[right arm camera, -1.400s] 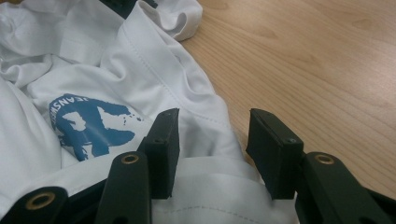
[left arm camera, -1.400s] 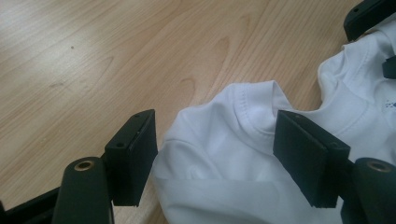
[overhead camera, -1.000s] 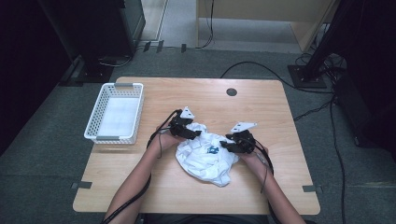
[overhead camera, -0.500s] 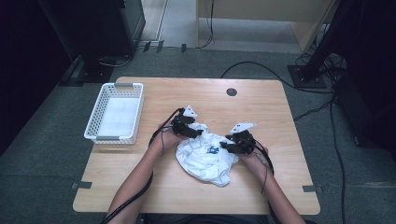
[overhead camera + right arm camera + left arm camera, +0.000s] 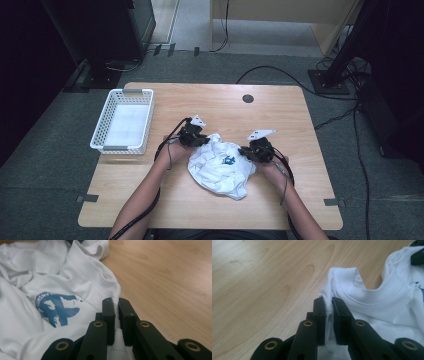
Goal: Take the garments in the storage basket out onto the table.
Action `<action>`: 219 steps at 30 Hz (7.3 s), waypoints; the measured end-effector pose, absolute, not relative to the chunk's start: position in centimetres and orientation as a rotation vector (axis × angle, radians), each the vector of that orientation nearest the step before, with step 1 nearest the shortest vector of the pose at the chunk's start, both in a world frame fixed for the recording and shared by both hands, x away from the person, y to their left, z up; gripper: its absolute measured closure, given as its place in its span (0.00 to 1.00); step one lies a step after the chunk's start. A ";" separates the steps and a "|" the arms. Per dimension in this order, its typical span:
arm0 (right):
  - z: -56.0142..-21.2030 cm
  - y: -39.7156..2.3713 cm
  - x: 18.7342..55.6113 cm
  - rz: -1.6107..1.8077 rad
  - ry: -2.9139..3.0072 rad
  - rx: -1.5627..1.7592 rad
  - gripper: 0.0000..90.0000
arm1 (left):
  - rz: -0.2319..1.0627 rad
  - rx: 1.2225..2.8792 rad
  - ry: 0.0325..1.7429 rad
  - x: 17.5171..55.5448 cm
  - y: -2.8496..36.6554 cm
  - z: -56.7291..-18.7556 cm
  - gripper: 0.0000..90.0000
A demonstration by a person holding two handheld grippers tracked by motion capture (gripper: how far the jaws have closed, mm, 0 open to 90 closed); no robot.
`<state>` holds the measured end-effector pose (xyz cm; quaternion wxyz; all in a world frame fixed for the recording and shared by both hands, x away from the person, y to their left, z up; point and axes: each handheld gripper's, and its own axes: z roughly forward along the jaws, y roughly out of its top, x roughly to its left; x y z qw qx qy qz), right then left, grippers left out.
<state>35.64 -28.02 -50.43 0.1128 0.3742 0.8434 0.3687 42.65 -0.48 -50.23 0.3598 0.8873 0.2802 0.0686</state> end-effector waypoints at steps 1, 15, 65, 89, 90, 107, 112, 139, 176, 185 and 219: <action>-50.1 -28.1 35.7 1.085 2.467 1.098 0.96 | 0.179 2.275 0.730 42.6 -0.3 -50.1 0.94; -45.5 -27.3 37.2 1.065 2.419 0.973 0.95 | 0.286 2.180 0.807 42.3 2.1 -45.6 0.97; -47.9 -31.6 36.1 1.023 2.334 1.128 0.69 | 0.302 2.110 0.960 41.9 3.2 -48.0 0.50; -50.8 -29.5 36.4 1.049 2.393 1.161 0.73 | 0.411 2.223 0.928 39.6 1.6 -50.6 0.42; -50.9 -29.6 36.4 1.045 2.392 1.168 0.73 | 0.418 2.221 0.928 39.6 1.7 -50.8 0.42; -51.1 -33.1 35.7 0.995 2.343 1.229 0.68 | 0.446 2.147 1.024 39.8 5.0 -51.3 0.40; -51.1 -34.0 35.3 0.976 2.337 1.245 0.68 | 0.458 2.137 1.035 40.1 5.4 -51.3 0.40; -50.0 -30.6 36.9 1.114 2.302 1.178 0.79 | 0.406 2.106 0.995 39.1 3.9 -49.7 0.38; -50.9 -34.9 38.7 1.086 2.195 1.345 0.62 | 0.487 2.110 1.025 39.5 4.8 -49.8 0.35; -49.3 -33.7 37.4 1.116 2.232 1.264 0.77 | 0.460 2.111 0.955 38.4 3.0 -48.5 0.35; -50.9 -29.7 37.5 1.054 2.376 1.157 0.60 | 0.368 2.243 0.861 36.6 -0.9 -51.2 0.35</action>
